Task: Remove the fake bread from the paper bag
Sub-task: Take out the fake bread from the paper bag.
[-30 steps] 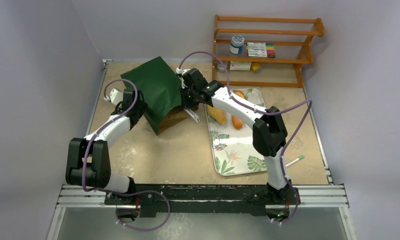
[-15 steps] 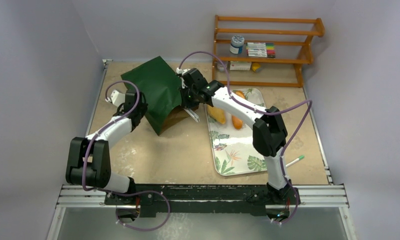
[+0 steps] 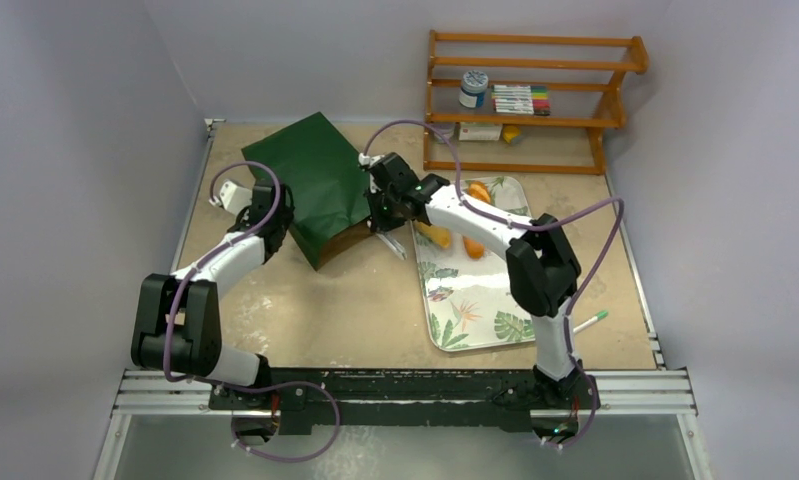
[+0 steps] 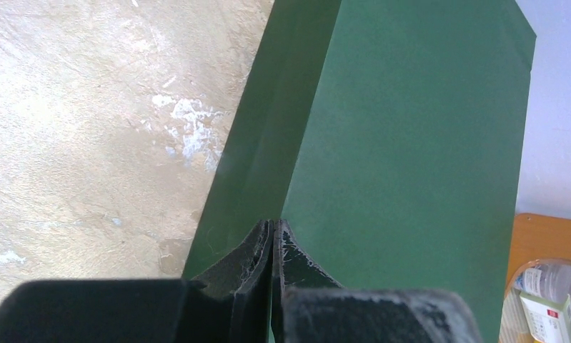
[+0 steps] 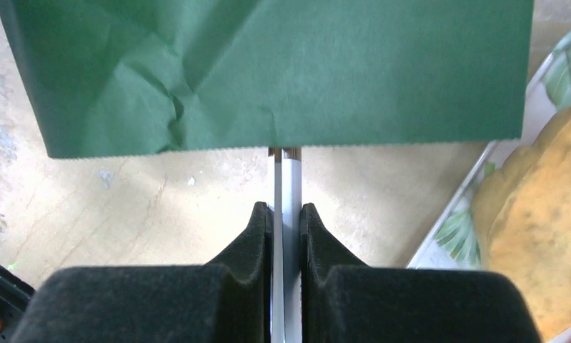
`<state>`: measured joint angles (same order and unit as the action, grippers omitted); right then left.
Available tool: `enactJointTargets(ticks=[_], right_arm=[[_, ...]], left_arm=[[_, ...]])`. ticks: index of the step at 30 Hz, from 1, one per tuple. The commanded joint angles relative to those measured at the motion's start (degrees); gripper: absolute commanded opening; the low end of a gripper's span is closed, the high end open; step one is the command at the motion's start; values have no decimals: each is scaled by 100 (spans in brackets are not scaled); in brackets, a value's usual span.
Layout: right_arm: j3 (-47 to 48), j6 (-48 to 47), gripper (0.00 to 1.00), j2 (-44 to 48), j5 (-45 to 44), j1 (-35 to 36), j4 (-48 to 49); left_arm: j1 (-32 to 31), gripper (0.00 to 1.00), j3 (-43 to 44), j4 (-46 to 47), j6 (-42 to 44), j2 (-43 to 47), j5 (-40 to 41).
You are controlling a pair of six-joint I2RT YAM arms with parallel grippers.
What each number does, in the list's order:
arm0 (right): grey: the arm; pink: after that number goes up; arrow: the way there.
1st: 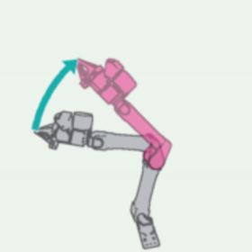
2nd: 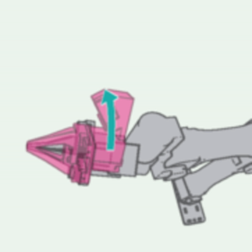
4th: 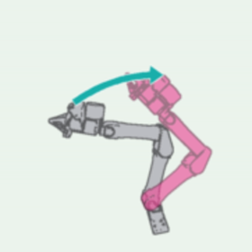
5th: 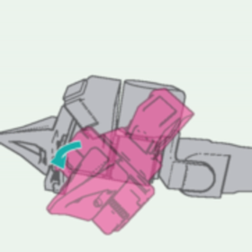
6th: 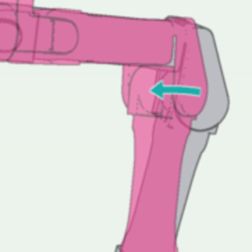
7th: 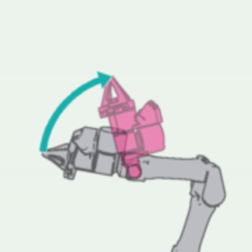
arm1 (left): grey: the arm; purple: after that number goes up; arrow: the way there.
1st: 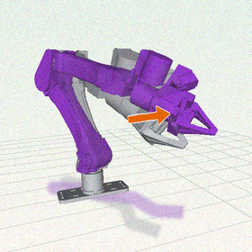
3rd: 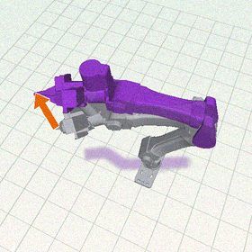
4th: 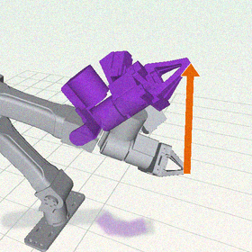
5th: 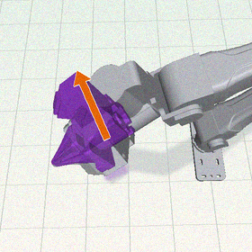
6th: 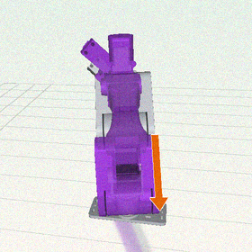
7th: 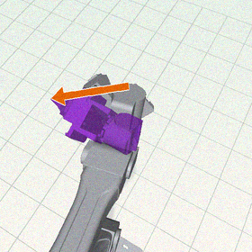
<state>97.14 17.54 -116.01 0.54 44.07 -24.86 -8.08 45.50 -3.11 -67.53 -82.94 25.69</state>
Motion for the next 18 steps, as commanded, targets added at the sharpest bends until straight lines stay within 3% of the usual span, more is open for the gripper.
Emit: enactJointTargets(ticks=[1,18], right_arm=[[-331,132,0,725,-118,81,411],[-1708,703,0,1691,-401,319,789]], left_arm=[[-72,0,295,53,-200,99,246],[-341,0,592,-5,-501,-109,523]])
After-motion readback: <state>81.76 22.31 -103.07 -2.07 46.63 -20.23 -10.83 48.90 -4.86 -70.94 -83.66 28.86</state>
